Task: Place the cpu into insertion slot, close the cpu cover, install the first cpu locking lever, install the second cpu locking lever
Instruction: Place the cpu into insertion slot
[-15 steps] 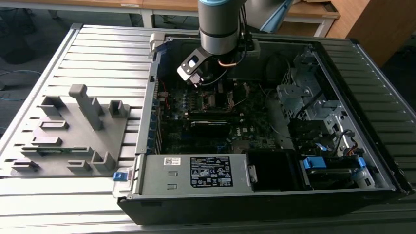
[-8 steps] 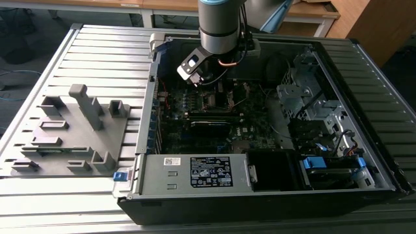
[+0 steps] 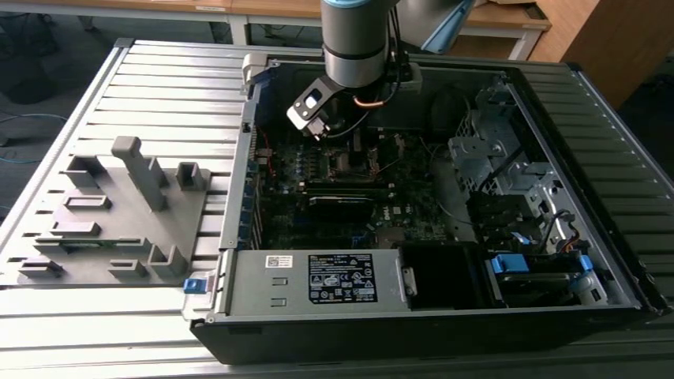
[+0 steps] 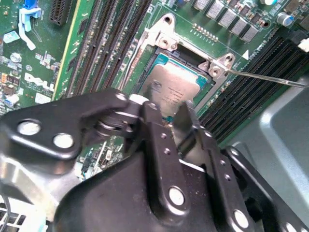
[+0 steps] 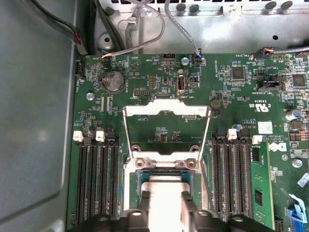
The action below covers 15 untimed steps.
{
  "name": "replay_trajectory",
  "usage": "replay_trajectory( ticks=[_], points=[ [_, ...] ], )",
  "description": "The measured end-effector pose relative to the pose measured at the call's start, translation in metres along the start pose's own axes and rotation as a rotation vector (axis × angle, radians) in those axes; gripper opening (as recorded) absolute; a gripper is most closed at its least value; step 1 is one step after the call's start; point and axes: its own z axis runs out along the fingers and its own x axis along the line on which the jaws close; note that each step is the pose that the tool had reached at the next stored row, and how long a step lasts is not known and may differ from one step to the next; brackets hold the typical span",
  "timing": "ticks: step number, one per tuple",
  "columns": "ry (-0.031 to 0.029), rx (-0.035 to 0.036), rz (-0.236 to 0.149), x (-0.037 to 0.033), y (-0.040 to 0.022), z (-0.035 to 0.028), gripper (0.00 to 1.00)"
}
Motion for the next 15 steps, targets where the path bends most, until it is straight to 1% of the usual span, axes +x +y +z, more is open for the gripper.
replay_trajectory(
  ticks=[2,3,5,7,8,10,11,12,14,15],
  points=[
    [0.0,0.0,0.0,0.0,0.0,0.0,0.28],
    [0.0,0.0,0.0,0.0,0.0,0.0,0.28],
    [0.0002,0.0,0.0,0.0,0.0,0.0,0.16],
    [0.0001,0.0,0.0,0.0,0.0,0.0,0.16],
    [0.0001,0.0,0.0,0.0,0.0,0.0,0.11],
    [0.0002,0.0,0.0,0.0,0.0,0.0,0.11],
    [0.0001,0.0023,0.0,0.0,0.0001,0.0,0.11],
    [-0.0001,0.0118,0.0,0.0,0.0001,0.0001,0.11],
    [-0.0013,0.0428,0.002,0.0,0.0004,0.0004,0.11],
    [-0.0015,0.0452,0.002,0.0,0.0004,0.0004,0.11]
  ],
)
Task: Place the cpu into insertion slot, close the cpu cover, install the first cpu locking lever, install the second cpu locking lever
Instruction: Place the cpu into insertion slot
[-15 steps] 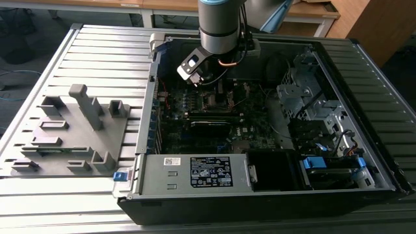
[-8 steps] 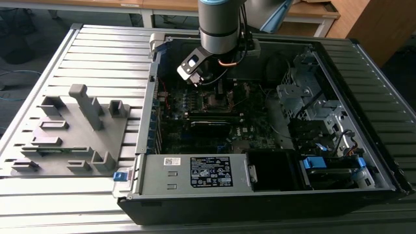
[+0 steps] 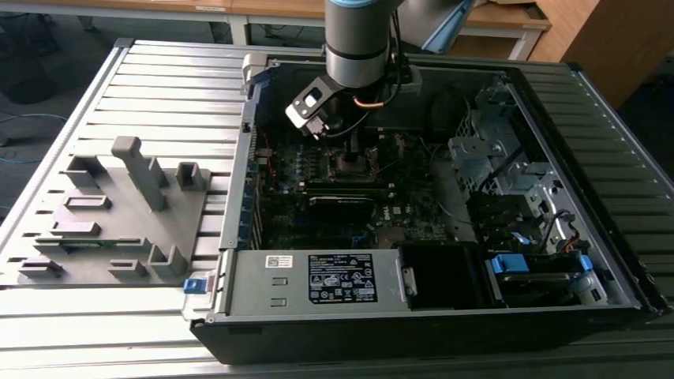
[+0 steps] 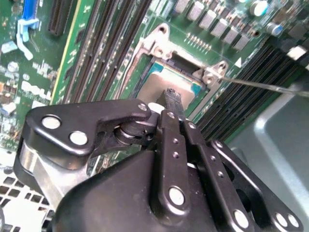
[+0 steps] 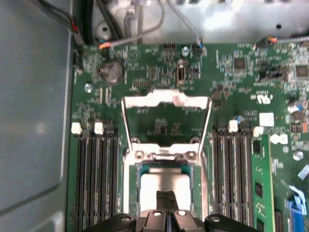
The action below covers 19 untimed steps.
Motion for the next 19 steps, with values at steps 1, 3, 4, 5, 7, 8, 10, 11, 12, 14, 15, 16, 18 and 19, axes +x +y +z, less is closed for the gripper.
replay_trajectory(
  ticks=[1,3,4,5,7,8,10,11,12,14,15,16,18,19],
  points=[
    [0.0,0.0012,0.0,0.0,0.0,0.0,0.11],
    [0.0001,0.0033,0.0,0.0,0.0,0.0001,0.11],
    [0.0001,0.0043,0.0,0.0,0.0,0.0001,0.11],
    [0.0001,0.0054,0.0,0.0,0.0,0.0001,0.11],
    [0.0,0.0076,0.0,0.0,0.0,0.0001,0.11],
    [0.0,0.0087,0.0,0.0,0.0,0.0001,0.11],
    [-0.0001,0.0109,0.0,0.0,0.0,0.0001,0.11],
    [-0.0001,0.012,0.0,0.0,0.0,0.0001,0.11],
    [-0.0001,0.0131,0.001,0.0,0.0,0.0001,0.11],
    [-0.0002,0.0148,0.001,0.0,0.0001,0.0001,0.11],
    [0.0,0.0148,0.001,0.0,0.0006,0.0002,0.11],
    [0.0002,0.0147,0.0,0.0001,0.0015,0.0003,0.11],
    [0.0001,0.0148,0.001,0.0001,0.0019,0.0003,0.11],
    [-0.0001,0.0149,0.001,0.0001,0.002,0.0003,0.11]
  ],
)
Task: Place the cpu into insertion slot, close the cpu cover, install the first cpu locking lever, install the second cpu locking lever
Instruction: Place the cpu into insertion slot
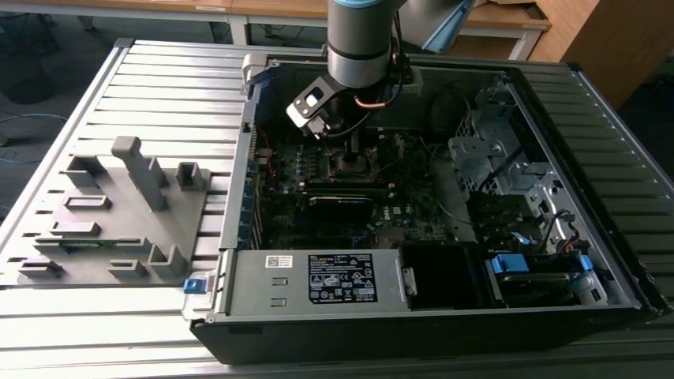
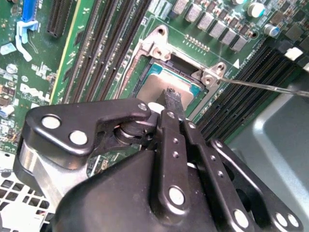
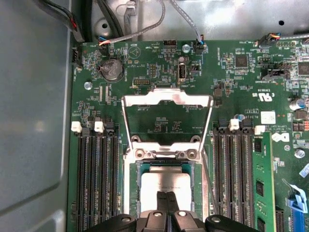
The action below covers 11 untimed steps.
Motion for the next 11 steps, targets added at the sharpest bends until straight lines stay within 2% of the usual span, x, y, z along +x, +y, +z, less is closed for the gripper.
replay_trajectory(
  ticks=[11],
  points=[
    [-0.0002,0.0001,0.0,-0.0001,0.0005,0.0023,0.11]
  ],
)
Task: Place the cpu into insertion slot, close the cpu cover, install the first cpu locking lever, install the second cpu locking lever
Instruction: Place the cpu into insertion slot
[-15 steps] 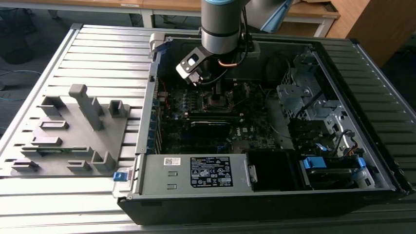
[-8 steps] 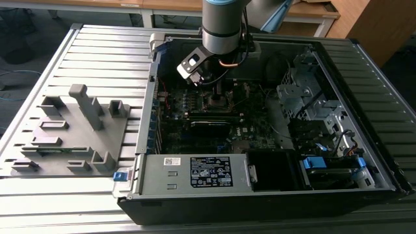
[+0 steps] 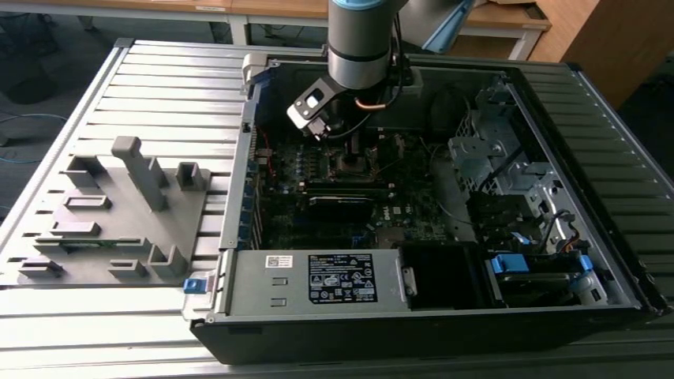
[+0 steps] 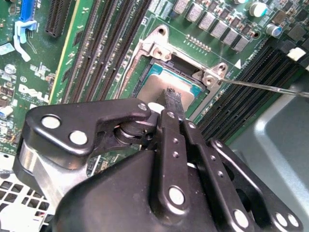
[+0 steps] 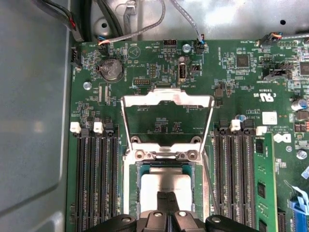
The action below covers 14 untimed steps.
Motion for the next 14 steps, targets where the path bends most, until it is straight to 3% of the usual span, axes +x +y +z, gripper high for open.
replay_trajectory(
  ticks=[14],
  points=[
    [0.0001,0.0,0.0,-0.0002,-0.0003,0.0039,0.11]
  ],
)
